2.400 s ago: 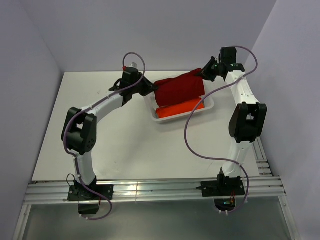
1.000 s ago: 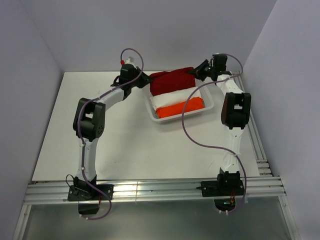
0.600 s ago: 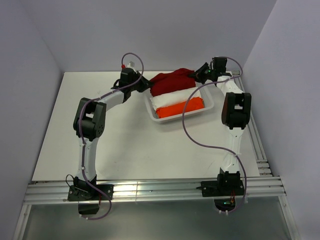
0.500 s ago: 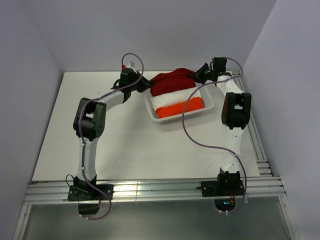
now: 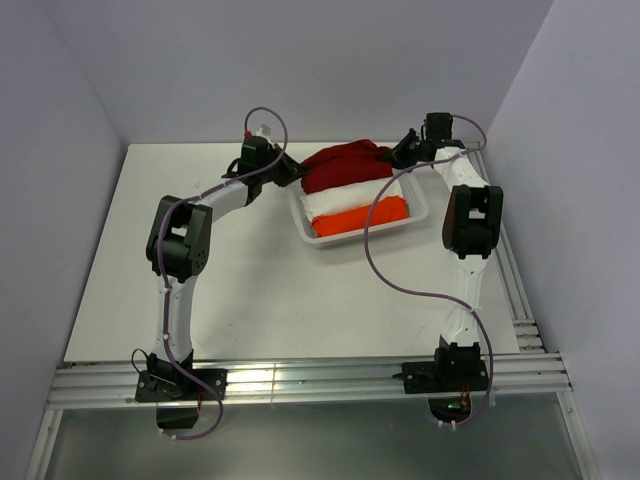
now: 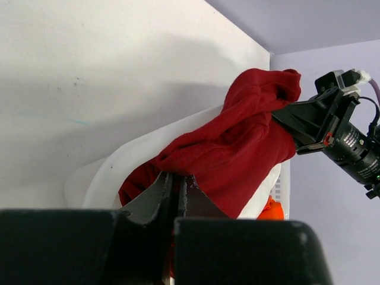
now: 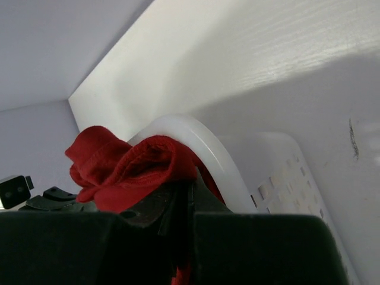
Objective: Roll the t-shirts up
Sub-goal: Place the rolled tshirt into the container
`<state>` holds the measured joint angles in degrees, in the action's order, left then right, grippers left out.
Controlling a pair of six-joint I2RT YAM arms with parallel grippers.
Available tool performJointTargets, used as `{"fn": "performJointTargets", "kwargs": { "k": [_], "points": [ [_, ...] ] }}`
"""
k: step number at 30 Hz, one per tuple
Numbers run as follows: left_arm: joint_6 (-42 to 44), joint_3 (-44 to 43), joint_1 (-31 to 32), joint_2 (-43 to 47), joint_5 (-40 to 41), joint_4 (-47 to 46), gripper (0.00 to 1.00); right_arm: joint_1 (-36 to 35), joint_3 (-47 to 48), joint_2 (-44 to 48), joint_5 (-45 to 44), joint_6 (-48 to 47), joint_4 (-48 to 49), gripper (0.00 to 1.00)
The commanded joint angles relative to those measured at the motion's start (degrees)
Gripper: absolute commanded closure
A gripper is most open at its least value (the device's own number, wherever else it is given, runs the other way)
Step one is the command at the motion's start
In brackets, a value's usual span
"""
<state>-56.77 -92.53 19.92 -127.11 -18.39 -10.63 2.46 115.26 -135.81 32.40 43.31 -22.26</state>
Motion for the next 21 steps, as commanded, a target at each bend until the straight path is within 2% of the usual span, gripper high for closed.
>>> {"fn": "performJointTargets", "kwargs": {
  "k": [1,5,8,12,21],
  "points": [
    [3.25,1.57,-0.76,-2.88,1.17,17.38,1.00,1.94,2.84,-1.64,-7.26,-4.20,-7.17,1.00],
    [3.86,-5.97,-0.76,-7.71,2.57,26.52,1.00,1.94,7.78,-4.72,-8.41,-3.76,-11.13,1.00],
    [3.34,-8.10,-0.85,-9.64,3.62,31.01,1.00,1.94,11.47,-6.66,-10.86,-3.67,-15.07,1.00],
    [2.63,-7.93,-1.11,-10.52,4.06,32.86,1.00,1.94,11.66,-7.37,-11.57,-3.58,-15.97,1.00],
    [3.42,-14.86,-1.91,-16.06,5.29,39.81,1.00,1.23,11.92,-8.16,-18.24,-5.43,-19.40,1.00]
  ]
}}
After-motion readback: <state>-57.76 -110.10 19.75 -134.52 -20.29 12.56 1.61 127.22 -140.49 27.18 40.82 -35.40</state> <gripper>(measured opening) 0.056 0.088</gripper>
